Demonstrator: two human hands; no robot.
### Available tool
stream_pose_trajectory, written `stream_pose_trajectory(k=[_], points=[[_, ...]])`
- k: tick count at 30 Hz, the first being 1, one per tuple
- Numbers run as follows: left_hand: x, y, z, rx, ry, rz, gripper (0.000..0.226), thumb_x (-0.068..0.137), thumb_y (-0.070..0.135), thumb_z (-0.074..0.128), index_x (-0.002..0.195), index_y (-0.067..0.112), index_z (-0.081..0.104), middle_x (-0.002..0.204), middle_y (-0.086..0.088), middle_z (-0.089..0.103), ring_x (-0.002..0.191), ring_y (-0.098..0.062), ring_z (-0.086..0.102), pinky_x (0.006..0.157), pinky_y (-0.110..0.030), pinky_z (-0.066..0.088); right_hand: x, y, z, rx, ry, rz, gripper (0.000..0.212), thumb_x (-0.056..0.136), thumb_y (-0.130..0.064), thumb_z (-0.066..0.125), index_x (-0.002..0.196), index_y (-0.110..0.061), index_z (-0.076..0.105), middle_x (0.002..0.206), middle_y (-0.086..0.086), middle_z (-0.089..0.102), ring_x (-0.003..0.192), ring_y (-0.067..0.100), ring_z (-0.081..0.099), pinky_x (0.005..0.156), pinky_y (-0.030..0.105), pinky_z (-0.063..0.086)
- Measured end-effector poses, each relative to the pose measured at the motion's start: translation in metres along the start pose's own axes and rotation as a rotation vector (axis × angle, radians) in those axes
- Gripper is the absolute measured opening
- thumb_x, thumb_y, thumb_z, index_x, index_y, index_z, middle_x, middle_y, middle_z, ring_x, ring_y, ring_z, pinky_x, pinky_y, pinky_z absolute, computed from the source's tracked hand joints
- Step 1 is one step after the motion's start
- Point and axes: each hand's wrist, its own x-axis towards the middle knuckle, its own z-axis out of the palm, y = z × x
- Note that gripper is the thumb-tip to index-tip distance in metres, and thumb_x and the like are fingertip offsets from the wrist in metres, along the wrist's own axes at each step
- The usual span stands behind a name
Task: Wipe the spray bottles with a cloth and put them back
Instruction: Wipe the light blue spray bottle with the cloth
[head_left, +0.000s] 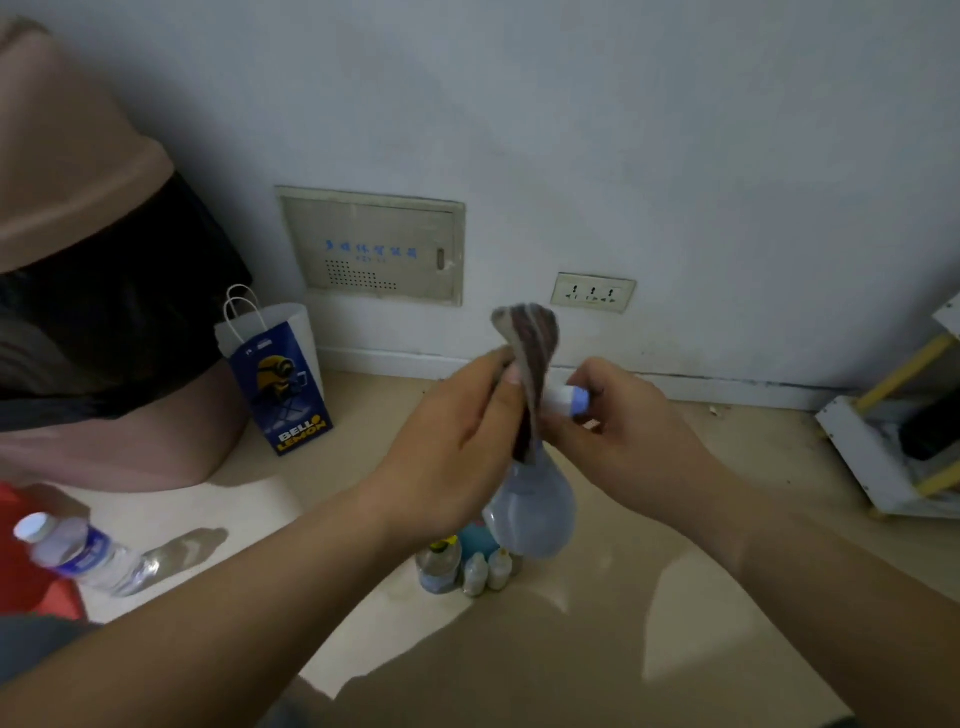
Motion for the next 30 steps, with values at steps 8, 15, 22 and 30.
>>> stream_pose_trajectory(k=[8, 15, 22, 30], points=[[0.027, 0.022, 0.022, 0.488, -0.203, 0.016, 0.023, 0.107, 0.043, 0.037, 0.100, 0.025, 0.049, 0.096, -0.001, 0.047, 0.083, -0.022, 0.052, 0.076, -0.041, 0.046, -0.019, 0.003, -0.033, 0.385, -0.213, 0.155, 0.010, 0.095, -0.006, 0.068, 0.104, -0.009, 0.068, 0.087, 0.012, 0.073, 0.074, 0.015, 0.069, 0.060, 0.031, 0.055], [0.046, 0.036, 0.065, 0.463, -0.262, 0.197, 0.032, 0.105, 0.050, 0.043, 0.098, 0.020, 0.050, 0.082, 0.000, 0.057, 0.073, -0.021, 0.054, 0.063, -0.038, 0.045, -0.046, 0.029, -0.058, 0.503, 0.040, 0.193, 0.015, 0.098, -0.001, 0.062, 0.111, -0.001, 0.069, 0.097, 0.021, 0.075, 0.089, 0.039, 0.071, 0.073, 0.040, 0.060], [0.071, 0.029, 0.098, 0.366, -0.117, -0.021, 0.046, 0.106, 0.053, 0.037, 0.088, 0.013, 0.051, 0.075, -0.003, 0.051, 0.075, -0.027, 0.053, 0.066, -0.038, 0.039, -0.068, 0.031, -0.076, -0.001, 0.202, 0.393, 0.024, 0.087, -0.042, 0.076, 0.089, -0.018, 0.073, 0.081, -0.005, 0.073, 0.076, 0.009, 0.067, 0.065, 0.024, 0.051], [0.059, 0.043, 0.112, 0.221, -0.175, -0.125, 0.050, 0.106, 0.055, 0.037, 0.099, 0.008, 0.055, 0.087, -0.007, 0.054, 0.086, -0.030, 0.056, 0.072, -0.036, 0.041, -0.106, 0.009, -0.035, -0.463, 0.172, 0.321, 0.039, 0.075, -0.060, 0.068, 0.092, -0.026, 0.059, 0.088, -0.008, 0.057, 0.087, 0.019, 0.053, 0.072, 0.040, 0.047]])
